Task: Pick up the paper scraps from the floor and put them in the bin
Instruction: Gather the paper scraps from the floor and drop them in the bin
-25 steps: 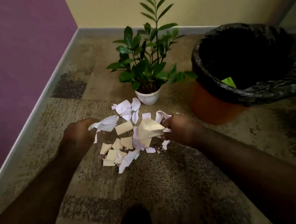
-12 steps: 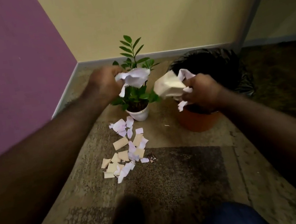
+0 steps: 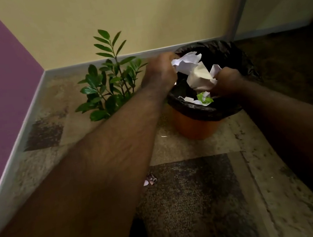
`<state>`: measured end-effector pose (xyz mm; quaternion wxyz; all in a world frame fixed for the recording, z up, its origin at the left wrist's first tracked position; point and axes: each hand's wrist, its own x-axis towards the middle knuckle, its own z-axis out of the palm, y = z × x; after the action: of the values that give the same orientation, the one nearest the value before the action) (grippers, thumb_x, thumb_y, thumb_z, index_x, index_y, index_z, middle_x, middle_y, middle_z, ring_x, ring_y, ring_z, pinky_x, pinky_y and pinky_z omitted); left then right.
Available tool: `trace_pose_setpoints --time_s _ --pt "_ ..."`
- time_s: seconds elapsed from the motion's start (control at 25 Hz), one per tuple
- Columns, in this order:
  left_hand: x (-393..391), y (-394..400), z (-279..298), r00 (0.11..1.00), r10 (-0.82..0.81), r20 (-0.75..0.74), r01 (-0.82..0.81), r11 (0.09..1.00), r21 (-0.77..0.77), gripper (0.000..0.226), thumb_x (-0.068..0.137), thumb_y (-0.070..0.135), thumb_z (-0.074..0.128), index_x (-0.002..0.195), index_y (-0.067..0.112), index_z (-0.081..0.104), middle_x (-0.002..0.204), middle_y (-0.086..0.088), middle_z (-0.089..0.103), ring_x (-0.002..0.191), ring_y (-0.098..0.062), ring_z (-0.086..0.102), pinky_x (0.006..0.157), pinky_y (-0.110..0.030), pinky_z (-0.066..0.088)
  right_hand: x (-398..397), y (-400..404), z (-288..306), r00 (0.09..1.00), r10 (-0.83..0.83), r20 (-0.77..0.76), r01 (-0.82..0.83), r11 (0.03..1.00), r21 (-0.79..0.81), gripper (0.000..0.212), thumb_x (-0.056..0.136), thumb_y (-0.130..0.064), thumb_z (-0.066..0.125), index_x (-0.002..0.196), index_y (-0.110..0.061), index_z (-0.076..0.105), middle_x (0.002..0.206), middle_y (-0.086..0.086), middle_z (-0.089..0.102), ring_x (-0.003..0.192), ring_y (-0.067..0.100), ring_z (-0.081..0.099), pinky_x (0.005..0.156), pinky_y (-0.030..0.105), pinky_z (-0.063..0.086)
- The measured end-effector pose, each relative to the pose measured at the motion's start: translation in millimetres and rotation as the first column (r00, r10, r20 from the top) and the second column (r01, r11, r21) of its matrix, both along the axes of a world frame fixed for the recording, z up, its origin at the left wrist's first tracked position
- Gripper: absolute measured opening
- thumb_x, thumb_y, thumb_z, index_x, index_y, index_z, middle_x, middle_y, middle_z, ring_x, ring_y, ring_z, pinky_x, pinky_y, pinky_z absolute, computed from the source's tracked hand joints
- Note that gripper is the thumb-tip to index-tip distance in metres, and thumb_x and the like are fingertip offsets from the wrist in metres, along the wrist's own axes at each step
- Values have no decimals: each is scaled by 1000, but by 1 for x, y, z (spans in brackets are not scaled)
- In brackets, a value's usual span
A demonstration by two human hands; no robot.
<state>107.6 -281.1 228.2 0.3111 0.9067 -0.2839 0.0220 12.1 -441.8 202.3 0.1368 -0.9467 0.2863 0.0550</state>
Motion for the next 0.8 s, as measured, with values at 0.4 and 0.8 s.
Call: trace_pose_setpoints --time_s 0.4,0.8 --pt "17 -44 -42 975 -195 -102 214 950 227 32 88 13 51 115 23 65 117 -5 67 105 -23 61 77 -26 45 24 -3 -29 989 -58 -134 46 995 -88 54 90 -23 65 130 5 44 127 24 56 119 37 56 95 39 45" --pt "22 -28 -35 941 -281 -188 315 930 187 46 92 33 54 138 29 46 143 2 49 130 -17 46 101 -23 34 22 5 -31 992 -119 41 116 990 80 32 84 -24 72 114 -14 70 118 11 68 110 25 63 95 31 48"
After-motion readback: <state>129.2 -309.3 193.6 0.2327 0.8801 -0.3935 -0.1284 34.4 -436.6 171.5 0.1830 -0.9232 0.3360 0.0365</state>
